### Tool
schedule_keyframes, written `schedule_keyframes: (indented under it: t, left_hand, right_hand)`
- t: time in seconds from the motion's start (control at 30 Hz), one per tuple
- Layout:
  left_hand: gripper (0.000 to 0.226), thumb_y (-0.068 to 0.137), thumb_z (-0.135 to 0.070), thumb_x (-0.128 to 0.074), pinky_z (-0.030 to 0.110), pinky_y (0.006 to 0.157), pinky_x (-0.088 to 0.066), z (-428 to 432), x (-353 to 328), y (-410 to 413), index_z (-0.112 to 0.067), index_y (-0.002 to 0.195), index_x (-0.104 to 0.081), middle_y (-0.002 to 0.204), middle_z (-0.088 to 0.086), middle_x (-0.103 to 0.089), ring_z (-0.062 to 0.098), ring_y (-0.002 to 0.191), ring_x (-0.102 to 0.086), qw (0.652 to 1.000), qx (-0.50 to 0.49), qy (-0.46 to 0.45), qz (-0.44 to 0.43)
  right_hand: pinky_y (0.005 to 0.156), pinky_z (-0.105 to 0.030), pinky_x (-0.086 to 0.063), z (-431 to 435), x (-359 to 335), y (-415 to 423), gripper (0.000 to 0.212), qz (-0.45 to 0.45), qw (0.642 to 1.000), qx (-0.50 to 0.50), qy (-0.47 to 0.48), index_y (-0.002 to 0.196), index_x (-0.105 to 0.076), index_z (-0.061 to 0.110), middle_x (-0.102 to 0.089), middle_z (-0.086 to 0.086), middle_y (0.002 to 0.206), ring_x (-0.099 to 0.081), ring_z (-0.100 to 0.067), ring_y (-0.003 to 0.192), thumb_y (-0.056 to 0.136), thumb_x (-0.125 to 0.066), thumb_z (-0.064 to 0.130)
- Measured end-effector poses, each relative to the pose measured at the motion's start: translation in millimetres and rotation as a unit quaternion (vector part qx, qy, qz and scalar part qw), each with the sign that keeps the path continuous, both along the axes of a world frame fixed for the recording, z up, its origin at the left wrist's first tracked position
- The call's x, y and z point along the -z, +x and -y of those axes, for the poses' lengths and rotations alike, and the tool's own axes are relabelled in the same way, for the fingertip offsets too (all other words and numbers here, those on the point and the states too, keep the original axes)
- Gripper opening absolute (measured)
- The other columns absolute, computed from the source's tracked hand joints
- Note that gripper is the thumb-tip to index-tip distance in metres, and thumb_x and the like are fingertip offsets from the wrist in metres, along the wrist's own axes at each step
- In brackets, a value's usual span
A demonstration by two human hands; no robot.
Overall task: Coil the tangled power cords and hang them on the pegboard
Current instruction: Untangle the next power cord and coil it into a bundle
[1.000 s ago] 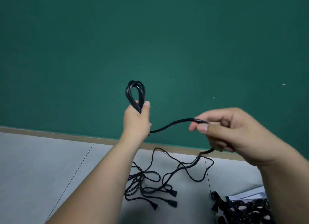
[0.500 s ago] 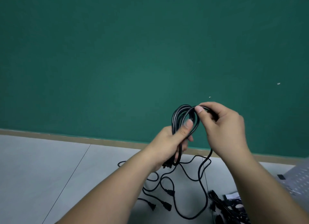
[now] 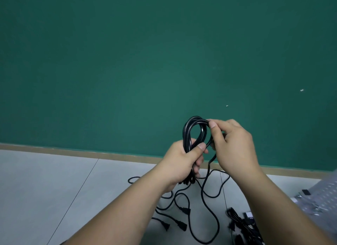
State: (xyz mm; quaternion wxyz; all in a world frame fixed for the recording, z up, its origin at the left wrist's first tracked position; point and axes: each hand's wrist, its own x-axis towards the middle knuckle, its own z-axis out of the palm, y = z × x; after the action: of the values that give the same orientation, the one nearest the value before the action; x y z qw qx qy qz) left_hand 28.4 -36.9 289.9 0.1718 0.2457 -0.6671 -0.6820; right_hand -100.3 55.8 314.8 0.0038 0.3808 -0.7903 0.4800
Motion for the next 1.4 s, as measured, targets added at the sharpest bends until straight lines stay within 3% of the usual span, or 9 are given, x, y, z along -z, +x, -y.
schedule_keyframes:
  t: [0.27,0.4,0.5,0.6,0.8,0.93,1.07,1.23,1.4]
  left_hand:
    - [0.033,0.107,-0.027,-0.062,0.029,0.064,-0.046,10.1,-1.7,1.1,-0.032,0.076,-0.071,0.066,0.001,-0.048,0.019,0.062,-0.050,0.998,-0.033,-0.058,-0.023]
    - [0.018,0.110,-0.029,-0.057,0.034,0.087,-0.056,7.5,1.0,0.0,-0.023,0.103,-0.072,0.101,-0.002,-0.079,0.009,0.091,-0.073,0.999,-0.020,-0.038,-0.016]
    - [0.025,0.113,-0.029,-0.049,0.050,0.107,-0.053,5.4,-0.9,1.3,-0.010,0.116,-0.065,0.100,0.005,-0.081,0.023,0.102,-0.077,0.999,0.011,-0.032,-0.007]
    - [0.031,0.112,-0.030,-0.050,0.060,0.094,-0.057,3.9,-1.3,1.6,-0.001,0.105,-0.057,0.078,0.005,-0.067,0.028,0.072,-0.072,0.999,0.039,-0.026,-0.005]
    - [0.022,0.110,-0.022,-0.058,0.025,0.061,-0.050,9.8,-8.7,6.7,-0.014,0.090,-0.055,0.069,0.000,-0.049,0.020,0.061,-0.053,0.996,0.086,-0.003,0.015]
    - [0.017,0.110,-0.021,-0.058,0.032,0.061,-0.053,11.8,-8.8,7.5,-0.013,0.095,-0.058,0.073,0.002,-0.059,0.022,0.064,-0.063,0.996,0.069,0.052,-0.019]
    - [0.012,0.108,-0.023,-0.060,0.033,0.060,-0.049,14.2,-15.4,3.1,-0.015,0.099,-0.061,0.066,-0.001,-0.049,0.016,0.056,-0.051,0.985,-0.013,0.141,-0.103]
    - [0.009,0.107,-0.022,-0.061,0.027,0.053,-0.042,32.9,-26.9,5.8,-0.015,0.103,-0.058,0.065,-0.003,-0.041,0.013,0.054,-0.041,0.945,-0.129,0.225,-0.199]
    - [0.018,0.109,-0.028,-0.058,0.029,0.053,-0.038,69.2,-29.0,16.9,-0.017,0.095,-0.061,0.061,-0.006,-0.044,0.014,0.050,-0.041,0.923,-0.317,0.122,-0.179]
  right_hand:
    - [0.078,-0.053,-0.066,2.4,5.4,9.6,0.010,0.243,0.960,-0.043,-0.135,0.091,-0.080,0.019,-0.079,-0.002,0.080,-0.075,-0.032,0.073,0.098,-0.076,0.024]
    - [0.073,-0.045,-0.067,2.5,4.5,10.8,0.008,0.237,0.961,-0.048,-0.135,0.089,-0.081,0.019,-0.076,0.000,0.071,-0.074,-0.016,0.062,0.096,-0.078,0.020]
    - [0.063,-0.015,-0.056,1.4,4.4,13.3,0.011,0.179,0.976,-0.034,-0.121,0.086,-0.080,0.022,-0.074,0.009,0.068,-0.068,0.000,0.061,0.097,-0.078,0.021]
    - [0.063,-0.006,-0.043,-0.7,4.7,11.6,0.011,0.079,0.994,-0.003,-0.073,0.085,-0.078,0.030,-0.073,0.016,0.072,-0.067,0.001,0.074,0.096,-0.077,0.030]
    - [0.067,-0.008,-0.041,-2.8,8.9,8.5,0.004,-0.026,0.998,-0.011,-0.058,0.091,-0.081,0.026,-0.067,0.012,0.078,-0.064,-0.005,0.081,0.094,-0.080,0.028]
    - [0.082,-0.026,-0.054,-1.9,12.1,0.7,0.008,0.023,0.997,-0.056,-0.048,0.102,-0.080,0.035,-0.073,0.016,0.095,-0.068,-0.006,0.092,0.098,-0.074,0.034]
    - [0.097,-0.046,-0.060,0.7,14.1,7.0,0.026,0.235,0.952,-0.197,-0.002,0.120,-0.073,0.033,-0.078,0.011,0.101,-0.075,-0.014,0.098,0.111,-0.050,0.039]
    - [0.088,-0.042,-0.059,-5.4,20.3,21.2,0.055,0.331,0.886,-0.290,0.148,0.114,-0.074,0.015,-0.080,-0.004,0.093,-0.076,-0.027,0.082,0.110,-0.037,0.055]
    - [0.063,-0.026,-0.042,-14.7,8.1,10.0,0.019,0.237,0.888,-0.334,0.210,0.105,-0.078,0.031,-0.058,-0.001,0.067,-0.048,-0.017,0.062,0.105,-0.063,0.042]
